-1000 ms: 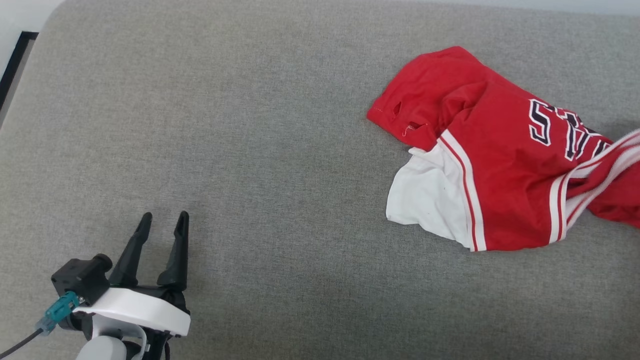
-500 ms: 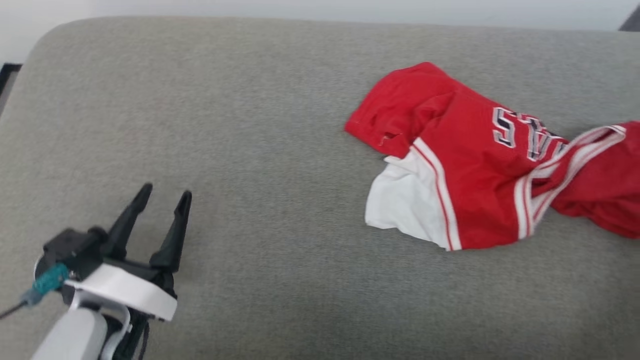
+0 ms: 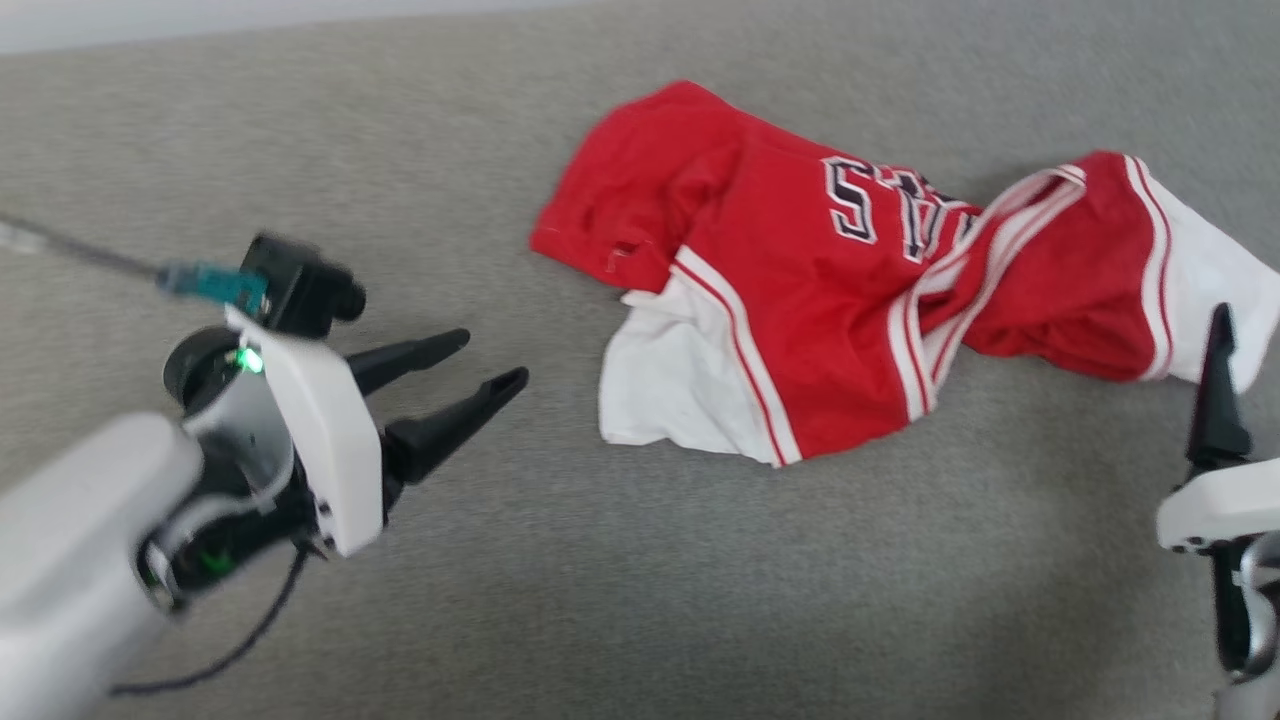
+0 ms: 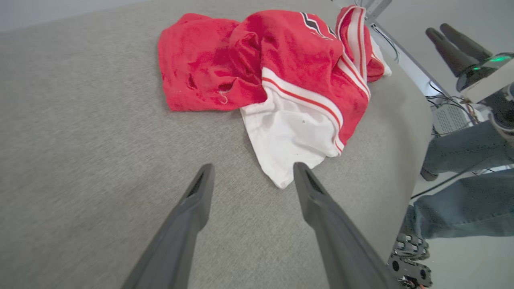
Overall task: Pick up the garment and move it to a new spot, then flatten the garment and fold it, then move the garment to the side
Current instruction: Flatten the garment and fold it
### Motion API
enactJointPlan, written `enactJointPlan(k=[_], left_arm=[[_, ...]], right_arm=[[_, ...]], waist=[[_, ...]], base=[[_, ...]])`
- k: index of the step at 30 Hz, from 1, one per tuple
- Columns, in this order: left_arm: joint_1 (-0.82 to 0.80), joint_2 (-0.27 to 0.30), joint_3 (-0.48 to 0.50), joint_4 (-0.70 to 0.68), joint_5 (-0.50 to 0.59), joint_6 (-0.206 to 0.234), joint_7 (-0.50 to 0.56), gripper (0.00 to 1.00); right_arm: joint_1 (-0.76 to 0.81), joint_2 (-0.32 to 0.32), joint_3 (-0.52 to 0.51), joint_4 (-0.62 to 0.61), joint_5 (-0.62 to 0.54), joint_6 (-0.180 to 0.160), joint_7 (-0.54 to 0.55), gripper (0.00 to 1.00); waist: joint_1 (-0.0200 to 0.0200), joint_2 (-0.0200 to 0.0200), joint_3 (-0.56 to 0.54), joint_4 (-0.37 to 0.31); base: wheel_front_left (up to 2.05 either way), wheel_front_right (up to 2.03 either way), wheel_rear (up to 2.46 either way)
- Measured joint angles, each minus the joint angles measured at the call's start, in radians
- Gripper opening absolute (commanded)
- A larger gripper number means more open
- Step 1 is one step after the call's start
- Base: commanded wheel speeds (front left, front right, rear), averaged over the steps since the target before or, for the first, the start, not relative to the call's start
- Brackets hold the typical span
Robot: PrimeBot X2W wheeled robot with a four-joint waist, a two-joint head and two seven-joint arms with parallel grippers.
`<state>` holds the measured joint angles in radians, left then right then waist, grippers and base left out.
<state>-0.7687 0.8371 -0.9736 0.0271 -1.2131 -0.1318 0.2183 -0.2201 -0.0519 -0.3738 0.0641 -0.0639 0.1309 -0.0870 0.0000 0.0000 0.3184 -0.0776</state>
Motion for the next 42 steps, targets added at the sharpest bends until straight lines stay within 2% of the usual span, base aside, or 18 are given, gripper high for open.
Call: enactJointPlan(k=[5,10,22,23,24,25,32,42], left_arm=[[-0.125,0.013,-0.082,0.032,-0.161,0.0,0.184,1.0],[-0.18,0.0,-0.115,0.051,-0.224,0.0,0.258,1.0],[-0.232,-0.014,-0.191,0.132,-0.23,-0.002,0.276,1.0],[-0.233,-0.015,-0.196,0.134,-0.23,-0.002,0.274,0.81],[-0.237,-0.016,-0.2,0.135,-0.231,-0.002,0.273,0.18],[-0.238,-0.017,-0.202,0.137,-0.236,-0.002,0.263,0.0],[-0.24,-0.017,-0.206,0.156,-0.29,0.0,0.204,0.0],[-0.167,0.098,-0.157,0.096,-0.348,0.0,0.064,0.0]], right_arm=[[-0.028,0.001,0.048,0.04,0.045,0.0,-0.044,1.0],[-0.04,0.001,0.068,0.074,0.075,0.0,-0.072,1.0],[-0.079,0.001,0.122,0.193,0.137,0.0,-0.146,1.0],[-0.081,0.001,0.124,0.2,0.138,0.0,-0.149,1.0],[-0.082,0.001,0.125,0.205,0.14,0.0,-0.153,1.0],[-0.084,0.001,0.125,0.207,0.14,0.0,-0.155,1.0],[-0.088,0.001,0.125,0.185,0.114,0.0,-0.167,1.0],[-0.069,0.001,0.11,0.125,0.068,0.0,-0.141,1.0]], waist=[[0.0,0.0,0.052,-0.066],[0.0,0.0,0.089,-0.115],[0.0,0.0,0.16,-0.21],[0.0,0.0,0.162,-0.214],[-0.0001,0.0,0.164,-0.217],[0.0,0.0,0.164,-0.218],[0.0,0.0,0.141,-0.179],[0.0,0.0,0.074,-0.062]], base=[[0.0,0.0,0.0],[0.0,0.0,0.0],[0.0,0.0,0.0],[0.0,0.0,0.0],[0.0,0.0,0.0],[0.0,0.0,0.0],[0.0,0.0,0.0],[0.0,0.0,0.0]])
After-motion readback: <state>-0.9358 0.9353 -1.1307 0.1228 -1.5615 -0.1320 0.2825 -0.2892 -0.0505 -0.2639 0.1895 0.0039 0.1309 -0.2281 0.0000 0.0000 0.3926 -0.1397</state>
